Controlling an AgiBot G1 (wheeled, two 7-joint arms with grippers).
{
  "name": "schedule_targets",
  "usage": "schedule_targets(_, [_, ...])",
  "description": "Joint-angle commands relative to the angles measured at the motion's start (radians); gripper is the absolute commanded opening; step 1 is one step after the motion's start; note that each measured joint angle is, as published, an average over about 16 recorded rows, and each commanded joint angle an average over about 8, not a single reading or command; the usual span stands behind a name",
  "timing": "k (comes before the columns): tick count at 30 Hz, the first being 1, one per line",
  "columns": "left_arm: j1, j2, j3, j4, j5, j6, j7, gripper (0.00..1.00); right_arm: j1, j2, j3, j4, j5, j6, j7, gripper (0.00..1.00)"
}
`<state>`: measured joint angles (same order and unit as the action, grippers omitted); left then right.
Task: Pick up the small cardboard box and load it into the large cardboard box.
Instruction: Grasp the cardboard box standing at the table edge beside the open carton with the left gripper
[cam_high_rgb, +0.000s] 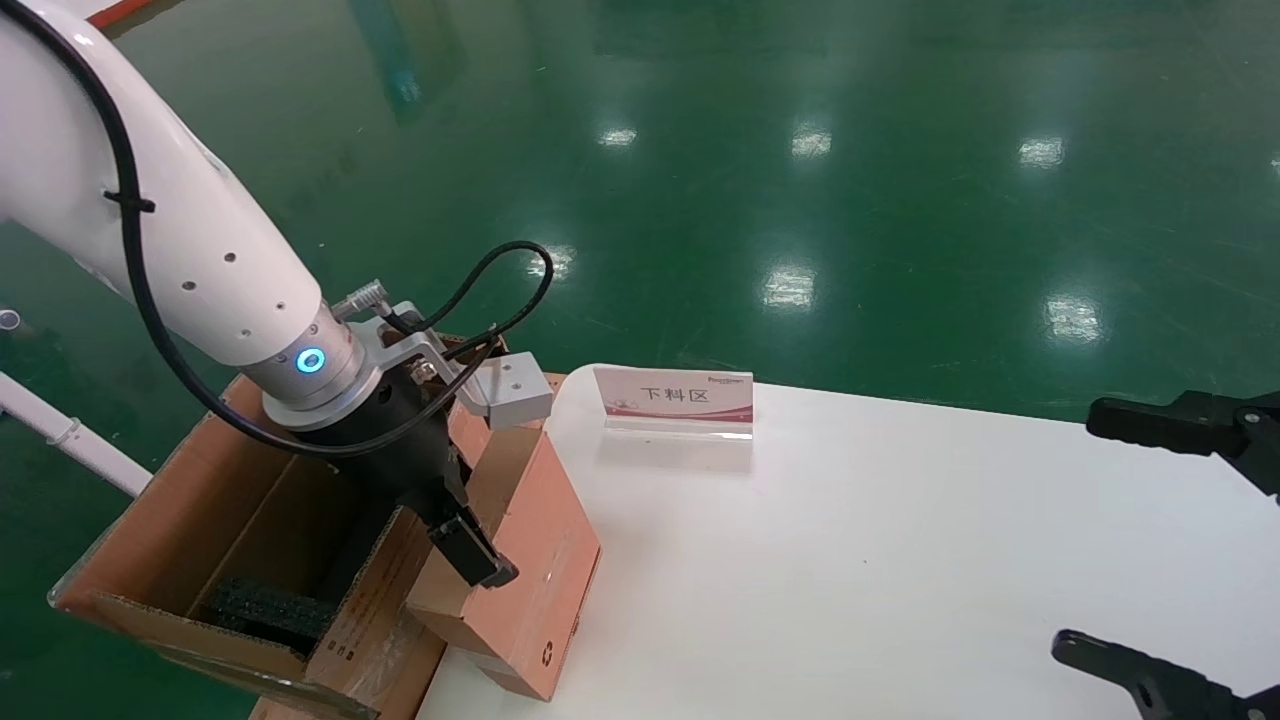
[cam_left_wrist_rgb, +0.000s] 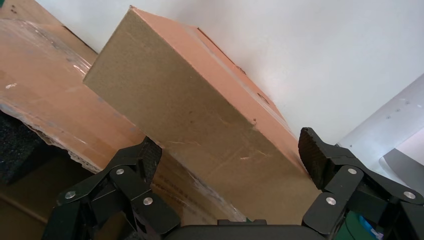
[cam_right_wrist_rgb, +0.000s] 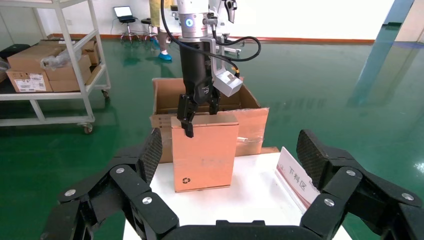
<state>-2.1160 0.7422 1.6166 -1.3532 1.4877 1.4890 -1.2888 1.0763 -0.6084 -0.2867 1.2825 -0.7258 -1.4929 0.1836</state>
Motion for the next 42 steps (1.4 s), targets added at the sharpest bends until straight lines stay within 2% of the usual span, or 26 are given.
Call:
schedule_targets(1, [0.000, 0.001, 0.003, 0.000, 0.004, -0.003, -0.003, 1.00, 0.000, 0.000, 0.000, 0.000, 0.000, 0.000, 0.000, 1.00])
schedule_targets(7, [0.002, 0.000, 0.007, 0.000, 0.009, -0.011, -0.009, 1.00, 0.000, 0.000, 0.000, 0.000, 0.000, 0.000, 0.000, 1.00])
schedule_targets(8, [0.002, 0.000, 0.007, 0.000, 0.010, -0.011, -0.009, 0.97, 0.000, 0.000, 0.000, 0.000, 0.000, 0.000, 0.000, 1.00])
schedule_targets(15, [0.002, 0.000, 0.006, 0.000, 0.008, -0.009, -0.007, 0.09, 0.000, 0.000, 0.000, 0.000, 0.000, 0.000, 0.000, 1.00])
schedule_targets(16, [0.002, 0.000, 0.006, 0.000, 0.008, -0.009, -0.006, 0.00, 0.000, 0.000, 0.000, 0.000, 0.000, 0.000, 0.000, 1.00])
schedule_targets(22, [0.002, 0.000, 0.004, 0.000, 0.007, -0.007, -0.006, 0.00, 0.000, 0.000, 0.000, 0.000, 0.000, 0.000, 0.000, 0.98])
schedule_targets(23, [0.002, 0.000, 0.004, 0.000, 0.007, -0.007, -0.005, 0.00, 0.000, 0.000, 0.000, 0.000, 0.000, 0.000, 0.000, 0.91])
schedule_targets(29, [0.002, 0.001, 0.004, 0.000, 0.007, -0.006, -0.005, 0.00, 0.000, 0.000, 0.000, 0.000, 0.000, 0.000, 0.000, 0.16])
schedule_targets(30, [0.002, 0.001, 0.004, 0.000, 0.007, -0.005, -0.005, 0.00, 0.000, 0.000, 0.000, 0.000, 0.000, 0.000, 0.000, 0.05])
schedule_targets(31, [0.002, 0.001, 0.004, 0.000, 0.006, -0.005, -0.005, 0.00, 0.000, 0.000, 0.000, 0.000, 0.000, 0.000, 0.000, 0.00])
schedule_targets(42, [0.001, 0.001, 0.003, 0.000, 0.006, -0.004, -0.004, 0.00, 0.000, 0.000, 0.000, 0.000, 0.000, 0.000, 0.000, 0.00])
